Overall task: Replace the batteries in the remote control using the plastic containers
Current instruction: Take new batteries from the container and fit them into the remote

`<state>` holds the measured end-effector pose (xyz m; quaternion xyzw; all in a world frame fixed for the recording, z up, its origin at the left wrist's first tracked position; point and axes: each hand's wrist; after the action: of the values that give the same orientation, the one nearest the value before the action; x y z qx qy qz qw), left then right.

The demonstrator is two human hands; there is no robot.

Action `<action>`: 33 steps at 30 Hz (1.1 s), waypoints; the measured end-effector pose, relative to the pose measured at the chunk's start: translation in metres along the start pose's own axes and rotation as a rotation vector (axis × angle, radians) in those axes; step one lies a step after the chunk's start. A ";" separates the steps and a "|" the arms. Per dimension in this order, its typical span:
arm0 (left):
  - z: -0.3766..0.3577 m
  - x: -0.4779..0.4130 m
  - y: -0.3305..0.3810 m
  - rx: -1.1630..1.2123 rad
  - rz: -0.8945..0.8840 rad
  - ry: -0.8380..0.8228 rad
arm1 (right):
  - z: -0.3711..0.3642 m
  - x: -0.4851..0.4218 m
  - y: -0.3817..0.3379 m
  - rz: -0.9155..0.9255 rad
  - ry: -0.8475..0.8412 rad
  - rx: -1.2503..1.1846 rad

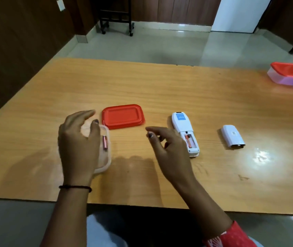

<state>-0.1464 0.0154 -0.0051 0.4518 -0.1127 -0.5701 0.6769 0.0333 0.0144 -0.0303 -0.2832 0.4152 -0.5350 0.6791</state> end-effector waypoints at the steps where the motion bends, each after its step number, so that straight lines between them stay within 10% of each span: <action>1: 0.009 -0.001 -0.010 0.005 0.101 0.005 | -0.008 0.001 -0.009 0.032 -0.045 0.009; 13: 0.035 -0.003 -0.055 0.182 0.525 -0.181 | -0.093 -0.032 -0.079 0.209 -0.488 0.870; 22: 0.034 -0.003 -0.056 0.238 0.564 -0.169 | -0.107 -0.028 -0.080 0.220 -0.330 0.974; 33: 0.036 -0.002 -0.050 0.224 0.566 -0.174 | -0.102 -0.038 -0.067 0.099 -0.559 0.732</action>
<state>-0.2049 0.0022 -0.0210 0.4236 -0.3537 -0.3796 0.7425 -0.0909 0.0388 -0.0151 -0.1380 0.0131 -0.5164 0.8450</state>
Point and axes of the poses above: each hand's wrist, its own x-axis away from the middle knuckle, its own z-axis out of the back of the hand, y = z × x, and after that the axes turned 8 degrees about -y, right-handed
